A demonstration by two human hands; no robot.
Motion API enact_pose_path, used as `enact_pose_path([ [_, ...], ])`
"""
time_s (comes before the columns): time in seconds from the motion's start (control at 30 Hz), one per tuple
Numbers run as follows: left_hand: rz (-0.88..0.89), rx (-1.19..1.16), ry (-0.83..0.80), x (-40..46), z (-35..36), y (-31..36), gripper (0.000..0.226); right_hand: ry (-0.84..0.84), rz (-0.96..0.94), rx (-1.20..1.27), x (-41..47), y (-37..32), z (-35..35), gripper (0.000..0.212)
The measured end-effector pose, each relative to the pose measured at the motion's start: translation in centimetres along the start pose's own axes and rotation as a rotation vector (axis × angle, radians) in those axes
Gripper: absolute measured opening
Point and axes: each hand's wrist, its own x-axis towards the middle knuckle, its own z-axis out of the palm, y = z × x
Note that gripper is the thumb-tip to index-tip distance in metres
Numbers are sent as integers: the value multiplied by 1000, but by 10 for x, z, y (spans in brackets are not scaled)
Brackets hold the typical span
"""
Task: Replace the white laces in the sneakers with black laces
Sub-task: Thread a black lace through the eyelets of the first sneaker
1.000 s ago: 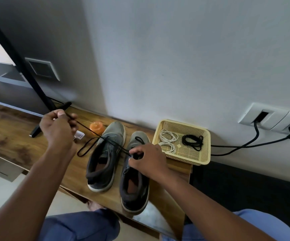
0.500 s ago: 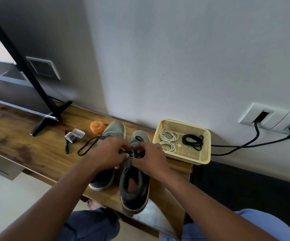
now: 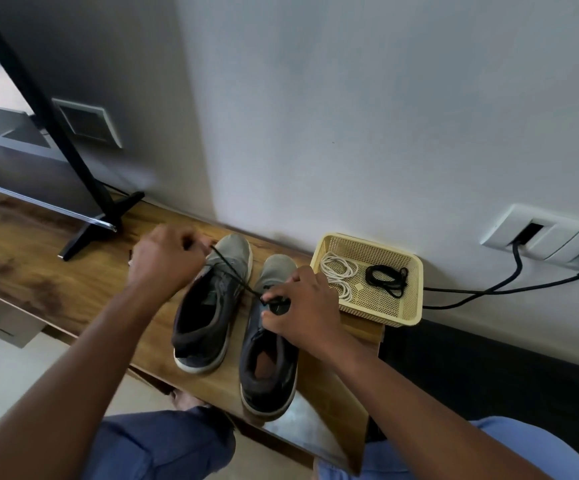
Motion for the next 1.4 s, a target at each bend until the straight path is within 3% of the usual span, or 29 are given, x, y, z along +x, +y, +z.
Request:
enact_pose_path([
  [0.1, -61, 91, -62, -2, -4, -12, 4, -31, 13, -30, 1, -1, -1, 48],
  [0.2, 112, 96, -177, -11, 6, 2, 28, -18, 34, -33, 3, -2, -1, 60],
  [0.3, 277, 69, -406, -21, 21, 22, 23, -10, 62, -12, 2, 0, -1, 69],
  [0.4, 346, 228, -571, -29, 43, 31, 27, -62, 131, 42, 1, 6, -1, 76],
  [0.57, 317, 276, -499, -22, 55, 25, 14, -227, 238, 193, 2, 11, -13, 71],
  [0.9, 84, 228, -96, -2, 25, 3, 12, -296, 362, 341, -1, 6, -16, 56],
  [1.1, -51, 387, 0, -5, 18, 6, 18, -318, 414, 434, 0, 9, -13, 54],
  [1.4, -149, 497, -218, 0, 9, -4, 30, -384, 500, 557, 6, 10, -25, 34],
])
